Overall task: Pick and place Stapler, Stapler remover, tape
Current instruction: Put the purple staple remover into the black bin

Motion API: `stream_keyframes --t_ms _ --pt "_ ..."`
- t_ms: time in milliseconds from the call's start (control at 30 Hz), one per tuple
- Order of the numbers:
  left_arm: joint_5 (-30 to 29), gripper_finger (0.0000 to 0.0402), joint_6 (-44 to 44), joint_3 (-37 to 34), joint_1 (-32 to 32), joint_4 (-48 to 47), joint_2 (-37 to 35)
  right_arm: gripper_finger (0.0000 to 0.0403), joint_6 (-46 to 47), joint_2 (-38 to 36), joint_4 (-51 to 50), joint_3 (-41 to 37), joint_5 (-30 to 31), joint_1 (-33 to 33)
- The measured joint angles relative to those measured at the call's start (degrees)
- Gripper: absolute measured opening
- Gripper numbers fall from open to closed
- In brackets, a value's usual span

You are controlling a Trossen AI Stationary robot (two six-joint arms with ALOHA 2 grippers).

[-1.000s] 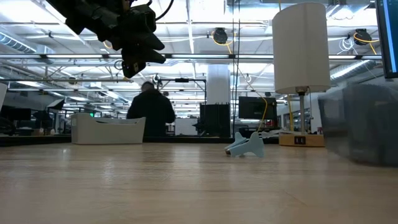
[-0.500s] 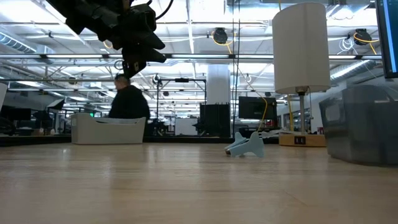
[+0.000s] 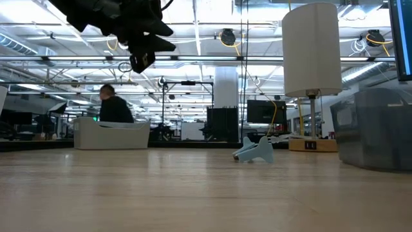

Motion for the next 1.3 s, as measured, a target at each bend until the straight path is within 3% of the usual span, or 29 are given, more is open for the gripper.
stream_keyframes --t_ms 267,400,700,867,1167,1300 --pt "0.0 0.0113 -0.1 0.0 -2.9 0.8 0.0 0.0028 -27.6 0.0 13.2 0.0 0.8 -12.9" --pt "0.8 0.0113 -0.3 0.0 -4.5 0.8 0.0 0.0028 -39.3 0.0 19.1 0.0 -2.3 -19.6" --pt "3.5 0.0113 -0.2 0.0 -7.9 -0.6 0.0 0.0028 -54.8 0.0 25.0 0.0 -10.2 -30.9" --pt "2.9 0.0113 0.2 0.0 -8.7 -3.9 0.0 0.0028 -50.4 -2.9 10.1 0.1 -15.5 -31.9" --pt "-3.4 0.0113 5.0 0.0 -8.6 -6.2 0.0 0.0028 -28.4 -12.9 -27.3 0.1 -12.7 -28.0" --pt "-4.5 0.0113 6.2 0.0 -7.7 -5.9 0.0 0.0028 -24.1 -12.7 -33.8 0.0 -18.2 -27.0"
